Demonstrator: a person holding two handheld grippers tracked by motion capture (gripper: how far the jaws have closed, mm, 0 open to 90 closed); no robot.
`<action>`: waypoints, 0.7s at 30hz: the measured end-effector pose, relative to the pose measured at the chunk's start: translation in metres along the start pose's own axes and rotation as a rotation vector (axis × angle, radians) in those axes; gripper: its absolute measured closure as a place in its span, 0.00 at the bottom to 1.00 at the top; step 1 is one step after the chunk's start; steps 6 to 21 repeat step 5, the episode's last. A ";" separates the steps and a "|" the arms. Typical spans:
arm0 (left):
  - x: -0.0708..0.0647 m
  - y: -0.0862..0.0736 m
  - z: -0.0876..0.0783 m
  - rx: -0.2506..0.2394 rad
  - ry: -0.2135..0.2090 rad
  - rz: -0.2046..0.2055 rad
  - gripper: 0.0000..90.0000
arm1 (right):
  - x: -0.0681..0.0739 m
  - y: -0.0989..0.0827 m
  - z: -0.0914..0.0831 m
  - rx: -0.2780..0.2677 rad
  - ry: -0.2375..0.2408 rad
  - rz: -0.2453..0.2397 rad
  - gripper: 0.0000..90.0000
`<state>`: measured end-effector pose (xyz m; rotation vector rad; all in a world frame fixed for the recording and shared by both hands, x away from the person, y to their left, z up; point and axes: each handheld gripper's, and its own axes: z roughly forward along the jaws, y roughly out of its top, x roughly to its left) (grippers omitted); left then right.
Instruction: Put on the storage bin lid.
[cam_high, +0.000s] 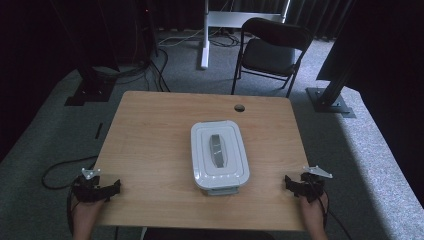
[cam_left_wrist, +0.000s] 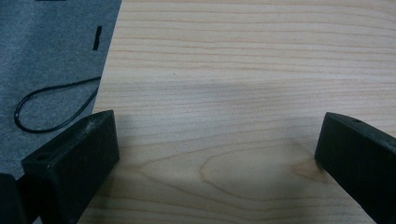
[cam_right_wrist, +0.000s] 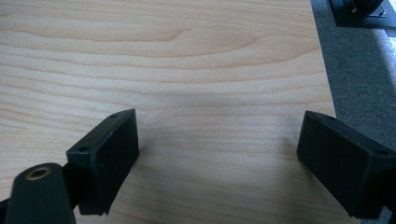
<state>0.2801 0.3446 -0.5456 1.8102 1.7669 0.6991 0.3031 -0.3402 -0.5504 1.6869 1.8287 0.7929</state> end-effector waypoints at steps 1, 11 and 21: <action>0.000 -0.001 0.000 -0.007 -0.002 0.002 0.00 | 0.000 0.000 0.000 0.000 0.000 0.000 0.13; 0.000 0.000 0.001 -0.009 -0.004 0.004 0.00 | 0.000 0.000 0.000 0.000 -0.001 0.001 0.13; 0.000 0.000 0.001 -0.009 -0.004 0.004 0.00 | 0.000 0.000 0.000 0.000 -0.001 0.001 0.13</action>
